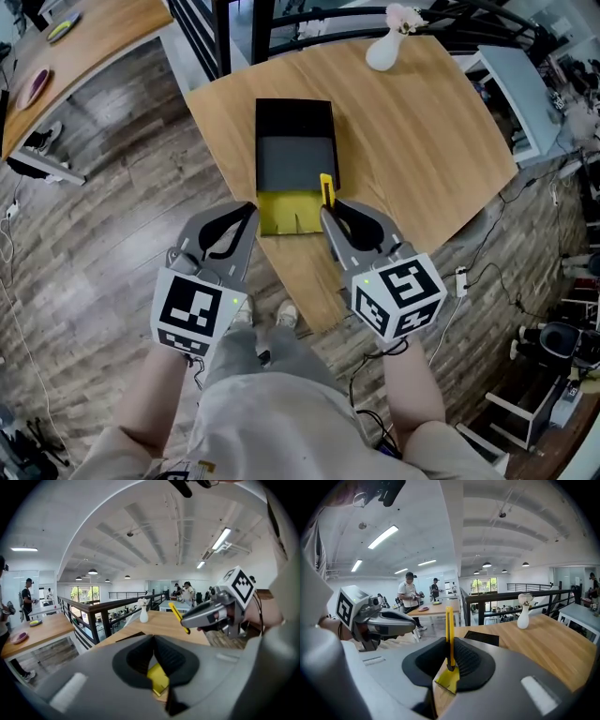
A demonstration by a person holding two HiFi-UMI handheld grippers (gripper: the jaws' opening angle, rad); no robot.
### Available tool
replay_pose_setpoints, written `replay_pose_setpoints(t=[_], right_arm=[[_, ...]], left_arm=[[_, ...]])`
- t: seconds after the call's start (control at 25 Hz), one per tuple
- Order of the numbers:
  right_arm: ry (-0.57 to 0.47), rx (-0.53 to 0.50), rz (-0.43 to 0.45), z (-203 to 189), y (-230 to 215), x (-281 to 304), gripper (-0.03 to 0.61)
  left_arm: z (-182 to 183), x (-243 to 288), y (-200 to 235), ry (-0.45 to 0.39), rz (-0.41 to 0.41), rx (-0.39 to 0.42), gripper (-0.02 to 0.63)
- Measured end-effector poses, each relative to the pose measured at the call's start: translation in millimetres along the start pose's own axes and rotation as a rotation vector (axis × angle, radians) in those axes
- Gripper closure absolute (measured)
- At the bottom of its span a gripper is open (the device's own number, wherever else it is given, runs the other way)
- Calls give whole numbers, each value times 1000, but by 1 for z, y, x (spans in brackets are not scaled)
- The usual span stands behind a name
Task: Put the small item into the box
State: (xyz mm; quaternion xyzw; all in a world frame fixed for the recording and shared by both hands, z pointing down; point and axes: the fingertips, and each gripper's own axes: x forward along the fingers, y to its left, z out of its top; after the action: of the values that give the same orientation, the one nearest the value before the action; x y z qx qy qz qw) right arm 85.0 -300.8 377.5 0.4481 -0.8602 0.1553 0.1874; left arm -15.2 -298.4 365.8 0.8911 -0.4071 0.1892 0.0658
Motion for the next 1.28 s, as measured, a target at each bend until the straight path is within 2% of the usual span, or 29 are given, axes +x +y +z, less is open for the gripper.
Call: replay_pose_setpoints(t=[0.12,0.32,0.76,1.28], right_arm=[[52,7,19,-20,-8,23,528],[97,67,105,-50,-10,60,528],[272,75,149,-122,-31,109,528],[555,-43,217,-203,-26,155,528]], left_arm=[[-12,16,3,19,-9,-7,611],[-43,43,9,91,-29,-40,611],[-100,93,15,200,-69,-95,611],[-156,122,21,289,-92,-152,611]])
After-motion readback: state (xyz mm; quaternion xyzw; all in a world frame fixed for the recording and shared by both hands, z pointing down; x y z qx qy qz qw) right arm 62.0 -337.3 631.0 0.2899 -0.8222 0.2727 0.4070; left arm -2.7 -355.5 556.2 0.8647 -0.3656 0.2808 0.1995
